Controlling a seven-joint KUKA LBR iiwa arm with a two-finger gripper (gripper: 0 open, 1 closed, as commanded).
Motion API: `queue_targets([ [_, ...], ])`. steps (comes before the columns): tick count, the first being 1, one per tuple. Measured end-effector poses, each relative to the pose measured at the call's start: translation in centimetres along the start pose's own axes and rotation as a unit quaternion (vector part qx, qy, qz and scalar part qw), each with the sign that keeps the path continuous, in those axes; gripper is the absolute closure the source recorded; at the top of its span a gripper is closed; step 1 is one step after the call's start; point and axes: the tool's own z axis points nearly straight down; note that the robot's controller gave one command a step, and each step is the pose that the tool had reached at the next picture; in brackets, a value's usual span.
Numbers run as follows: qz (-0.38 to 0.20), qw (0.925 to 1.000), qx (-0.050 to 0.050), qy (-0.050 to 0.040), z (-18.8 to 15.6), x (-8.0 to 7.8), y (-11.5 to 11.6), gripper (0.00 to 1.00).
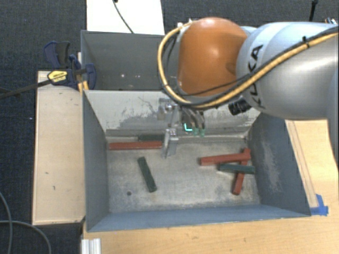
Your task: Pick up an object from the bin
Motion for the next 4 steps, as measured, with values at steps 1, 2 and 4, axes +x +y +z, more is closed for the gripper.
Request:
queue_targets([
  [1,0.031,0.9995,0.000,0.0000,17.0,-1.1,3.2,0.00],
  [2,-0.027,0.9996,0.000,-0.0026,13.5,3.8,2.6,0.00],
  [4,-0.313,0.9498,0.001,-0.0004,16.7,2.8,1.8,0.00],
])
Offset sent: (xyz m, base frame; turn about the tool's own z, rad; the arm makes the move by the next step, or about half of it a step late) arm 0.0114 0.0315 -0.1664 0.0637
